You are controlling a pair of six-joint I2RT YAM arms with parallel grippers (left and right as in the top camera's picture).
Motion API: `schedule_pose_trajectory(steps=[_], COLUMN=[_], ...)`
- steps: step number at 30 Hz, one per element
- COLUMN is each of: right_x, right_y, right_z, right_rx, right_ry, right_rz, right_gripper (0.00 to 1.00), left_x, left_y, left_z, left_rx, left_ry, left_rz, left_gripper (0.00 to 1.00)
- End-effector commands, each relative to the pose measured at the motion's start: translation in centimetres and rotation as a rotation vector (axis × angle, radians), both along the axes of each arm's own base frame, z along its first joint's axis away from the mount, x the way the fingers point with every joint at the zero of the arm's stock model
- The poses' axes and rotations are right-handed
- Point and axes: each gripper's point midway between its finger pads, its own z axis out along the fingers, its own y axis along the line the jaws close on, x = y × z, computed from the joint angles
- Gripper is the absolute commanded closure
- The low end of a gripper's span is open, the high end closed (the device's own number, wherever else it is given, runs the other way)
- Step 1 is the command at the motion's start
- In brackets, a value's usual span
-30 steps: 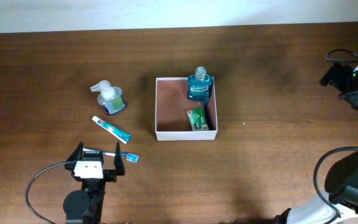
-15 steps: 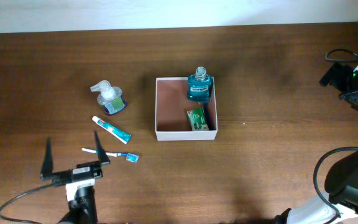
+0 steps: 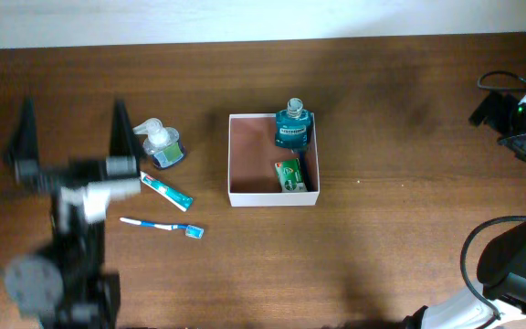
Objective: Pack container
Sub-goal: 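Swing the left gripper up to the clear soap pump bottle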
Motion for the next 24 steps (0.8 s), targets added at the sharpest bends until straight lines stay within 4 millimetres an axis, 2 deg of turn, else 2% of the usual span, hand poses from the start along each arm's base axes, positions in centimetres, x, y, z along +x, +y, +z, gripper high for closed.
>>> schedule_pose_trajectory(steps=[1,3,5,6,9,11,14,16,20,22,23,24], right_x=[0.0,0.0,0.0,0.0,0.0,0.0,0.0,0.0,0.0,0.0,0.0,0.0], right_y=[-0.2,-0.2,-0.2,-0.2,-0.2,-0.2,-0.2,-0.2,-0.2,-0.2,-0.2,-0.2], right_z=[1.3,1.3,1.3,1.3,1.3,1.3,1.3,1.3,1.3,1.3,1.3,1.3], right_rx=[-0.02,-0.02,-0.02,-0.02,-0.02,-0.02,-0.02,-0.02,-0.02,-0.02,-0.02,-0.02], right_ry=[-0.032,-0.032,-0.032,-0.032,-0.032,-0.032,-0.032,-0.032,-0.032,-0.032,-0.032,-0.032], right_rz=[0.001,0.0,0.0,0.0,0.0,0.001,0.0,0.0,0.0,0.0,0.001,0.0], right_gripper=[0.01,0.01,0.01,0.01,0.01,0.01,0.01,0.01,0.01,0.01,0.01,0.01], left_x=[5.7,9.1,12.5,14.8,18.5,19.1,18.7,18.7,17.8,17.8,18.2,18.8], left_y=[-0.6,-1.2,-1.5,-1.5,-1.8,-3.4,-5.1,-5.3,-6.0,-5.7,-4.9,-3.1], left_z=[1.3,0.7,-1.0,-2.5,-5.1,-5.7,-5.9,-6.1,-4.9,-5.1,-5.5,-6.5], left_rx=[0.074,0.089,0.066,-0.021,-0.179,-0.153,-0.117,-0.115,-0.099,-0.144,-0.223,-0.383], left_ry=[0.041,0.084,0.16,0.248,0.438,0.501,0.521,0.532,0.501,0.522,0.547,0.589], left_rz=[0.01,-0.017,-0.044,-0.088,-0.16,-0.241,-0.341,-0.349,-0.391,-0.389,-0.361,-0.292], left_gripper=[0.01,0.01,0.01,0.01,0.01,0.01,0.01,0.01,0.01,0.01,0.01,0.01])
